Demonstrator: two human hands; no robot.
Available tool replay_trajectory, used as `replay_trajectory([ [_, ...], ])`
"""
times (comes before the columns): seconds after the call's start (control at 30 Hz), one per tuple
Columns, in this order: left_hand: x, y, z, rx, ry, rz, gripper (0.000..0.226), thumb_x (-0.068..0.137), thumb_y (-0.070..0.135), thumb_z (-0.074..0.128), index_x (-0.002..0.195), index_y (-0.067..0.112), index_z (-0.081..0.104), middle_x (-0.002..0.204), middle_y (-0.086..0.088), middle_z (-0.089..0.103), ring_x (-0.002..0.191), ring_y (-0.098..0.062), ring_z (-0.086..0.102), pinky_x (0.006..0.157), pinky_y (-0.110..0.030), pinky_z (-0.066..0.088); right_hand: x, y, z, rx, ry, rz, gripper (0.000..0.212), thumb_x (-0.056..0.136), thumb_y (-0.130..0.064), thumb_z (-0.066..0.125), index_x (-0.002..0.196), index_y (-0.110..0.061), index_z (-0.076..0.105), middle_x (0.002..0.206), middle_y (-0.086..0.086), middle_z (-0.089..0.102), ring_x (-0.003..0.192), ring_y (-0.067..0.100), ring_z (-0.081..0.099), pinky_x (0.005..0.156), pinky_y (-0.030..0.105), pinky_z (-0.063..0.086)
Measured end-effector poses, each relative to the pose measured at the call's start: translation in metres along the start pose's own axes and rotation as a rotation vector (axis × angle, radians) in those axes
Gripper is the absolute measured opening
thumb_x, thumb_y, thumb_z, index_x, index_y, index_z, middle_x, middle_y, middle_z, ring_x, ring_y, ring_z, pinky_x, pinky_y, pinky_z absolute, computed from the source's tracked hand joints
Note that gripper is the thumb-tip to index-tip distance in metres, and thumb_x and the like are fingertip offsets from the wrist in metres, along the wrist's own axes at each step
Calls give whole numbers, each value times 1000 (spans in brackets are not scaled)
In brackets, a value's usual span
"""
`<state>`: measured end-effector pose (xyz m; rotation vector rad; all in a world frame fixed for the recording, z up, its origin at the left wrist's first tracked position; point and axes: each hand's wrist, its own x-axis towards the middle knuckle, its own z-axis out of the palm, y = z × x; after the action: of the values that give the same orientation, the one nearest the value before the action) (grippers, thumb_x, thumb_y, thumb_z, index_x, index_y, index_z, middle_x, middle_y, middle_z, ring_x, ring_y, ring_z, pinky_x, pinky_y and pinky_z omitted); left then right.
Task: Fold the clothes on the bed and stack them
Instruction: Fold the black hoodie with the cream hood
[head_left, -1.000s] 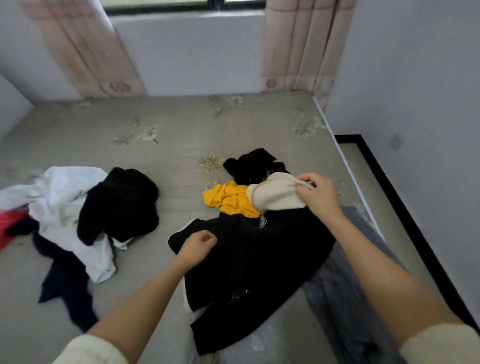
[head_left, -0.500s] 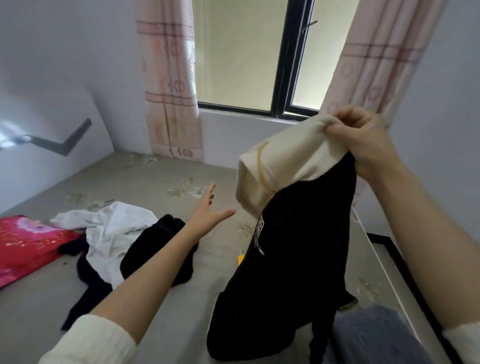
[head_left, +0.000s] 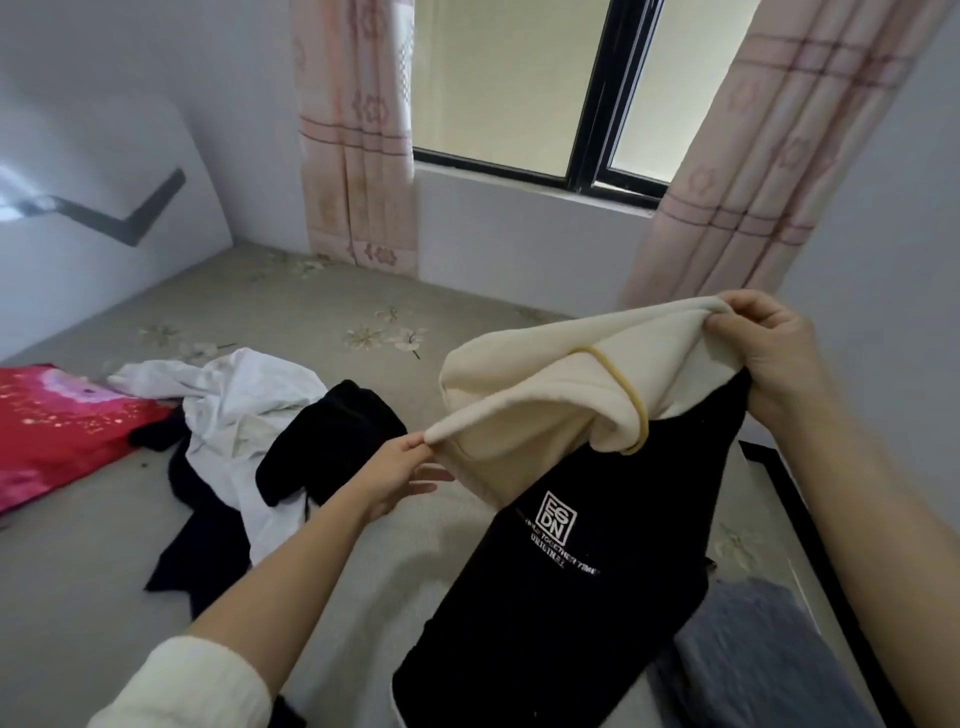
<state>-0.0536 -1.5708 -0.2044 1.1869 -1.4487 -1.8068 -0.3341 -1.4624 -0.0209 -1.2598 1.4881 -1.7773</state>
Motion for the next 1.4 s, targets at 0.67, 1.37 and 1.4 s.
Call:
replay_trajectory([
  [0.67, 141, 120, 64, -138, -50, 165, 75, 91, -9, 37, 148, 31, 6, 156, -3, 14, 137, -22, 28, 109, -44, 26, 115, 171, -48, -801, 294, 355, 58, 90, -36, 46, 143, -20, 28, 145, 9, 38, 134, 30, 33, 110, 46, 28],
  [1.37, 76, -261, 39, 405, 13, -715, 59, 89, 12, 58, 141, 12, 31, 139, -8, 44, 125, -26, 44, 96, -32, 36, -237, 423, -43, -538, -17, 1365, 75, 87, -10, 61, 146, -6, 17, 148, 13, 33, 133, 28, 37, 107, 29, 30],
  [1.4, 78, -264, 37, 383, 19, -715, 58, 89, 14, 58, 141, 13, 31, 138, -6, 45, 122, -24, 45, 95, -31, 35, -235, 426, -42, -503, 15, 1329, 75, 85, -6, 62, 146, -7, 19, 146, 13, 36, 131, 27, 39, 104, 27, 32],
])
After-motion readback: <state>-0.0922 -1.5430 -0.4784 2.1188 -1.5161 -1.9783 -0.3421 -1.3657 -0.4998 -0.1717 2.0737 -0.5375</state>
